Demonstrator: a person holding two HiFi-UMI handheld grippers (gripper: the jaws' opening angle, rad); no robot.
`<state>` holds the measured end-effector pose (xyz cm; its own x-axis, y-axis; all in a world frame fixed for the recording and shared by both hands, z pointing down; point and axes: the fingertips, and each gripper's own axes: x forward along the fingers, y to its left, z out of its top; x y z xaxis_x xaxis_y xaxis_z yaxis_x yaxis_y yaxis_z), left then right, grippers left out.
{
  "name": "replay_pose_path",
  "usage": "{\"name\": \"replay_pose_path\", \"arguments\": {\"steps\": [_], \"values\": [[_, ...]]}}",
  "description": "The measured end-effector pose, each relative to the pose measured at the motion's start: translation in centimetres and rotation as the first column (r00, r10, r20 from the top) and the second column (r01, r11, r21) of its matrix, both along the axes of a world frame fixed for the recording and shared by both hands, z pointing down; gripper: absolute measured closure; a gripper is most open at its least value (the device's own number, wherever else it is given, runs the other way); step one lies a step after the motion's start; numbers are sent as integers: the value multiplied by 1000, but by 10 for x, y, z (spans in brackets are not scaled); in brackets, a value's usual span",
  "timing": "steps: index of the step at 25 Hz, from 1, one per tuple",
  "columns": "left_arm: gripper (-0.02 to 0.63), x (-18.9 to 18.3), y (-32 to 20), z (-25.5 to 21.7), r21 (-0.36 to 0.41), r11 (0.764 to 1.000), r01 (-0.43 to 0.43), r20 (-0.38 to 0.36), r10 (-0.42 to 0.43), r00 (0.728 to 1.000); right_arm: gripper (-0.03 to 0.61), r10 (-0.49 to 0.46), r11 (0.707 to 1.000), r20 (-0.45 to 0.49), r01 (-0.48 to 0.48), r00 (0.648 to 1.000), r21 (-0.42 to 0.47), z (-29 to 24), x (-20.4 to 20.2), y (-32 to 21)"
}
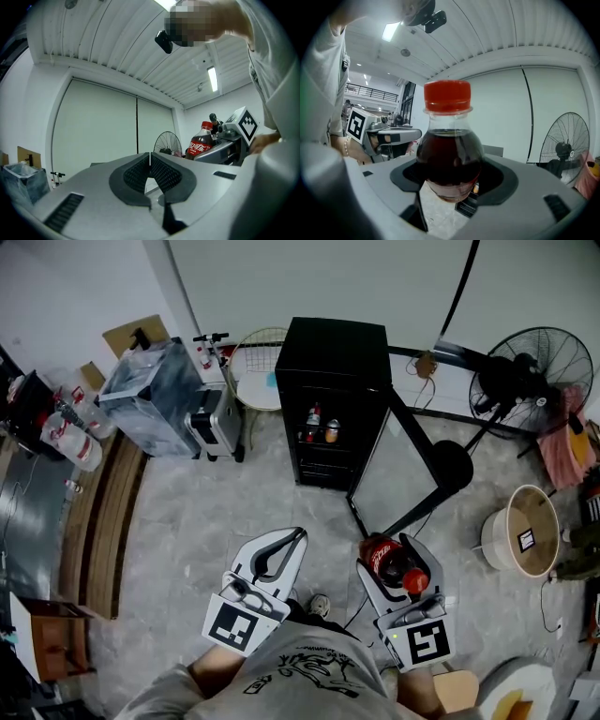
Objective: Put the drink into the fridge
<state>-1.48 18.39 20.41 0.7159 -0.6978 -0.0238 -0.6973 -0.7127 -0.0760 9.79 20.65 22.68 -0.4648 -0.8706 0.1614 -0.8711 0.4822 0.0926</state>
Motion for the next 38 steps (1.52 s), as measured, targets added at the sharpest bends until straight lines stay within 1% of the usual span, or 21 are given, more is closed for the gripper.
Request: {"name": "replay_pose_path", "arguments": {"steps": [9, 14, 19, 26, 38], "values": [[589, 7, -22, 6, 2, 1000, 21, -1, -21, 1000, 267, -20, 1000, -1, 20, 1000, 7, 7, 7, -23], [589, 13, -45, 4, 4, 1000, 22, -6, -22, 1000, 267, -21, 1000, 2, 21, 1000, 3, 6, 11, -47], [589, 10, -76, 5, 4, 1000, 27, -6, -27, 1000, 267, -21, 1000, -3, 21, 1000, -2, 7, 11, -79], [589, -8, -122, 2, 1, 999, 44, -18, -44, 999, 267, -28, 1000, -8, 28, 1000, 0, 4, -5, -128], [589, -54, -205, 0, -3, 999, 42, -26, -42, 999, 268, -31, 1000, -15, 31, 999, 1, -2, -53, -217]]}}
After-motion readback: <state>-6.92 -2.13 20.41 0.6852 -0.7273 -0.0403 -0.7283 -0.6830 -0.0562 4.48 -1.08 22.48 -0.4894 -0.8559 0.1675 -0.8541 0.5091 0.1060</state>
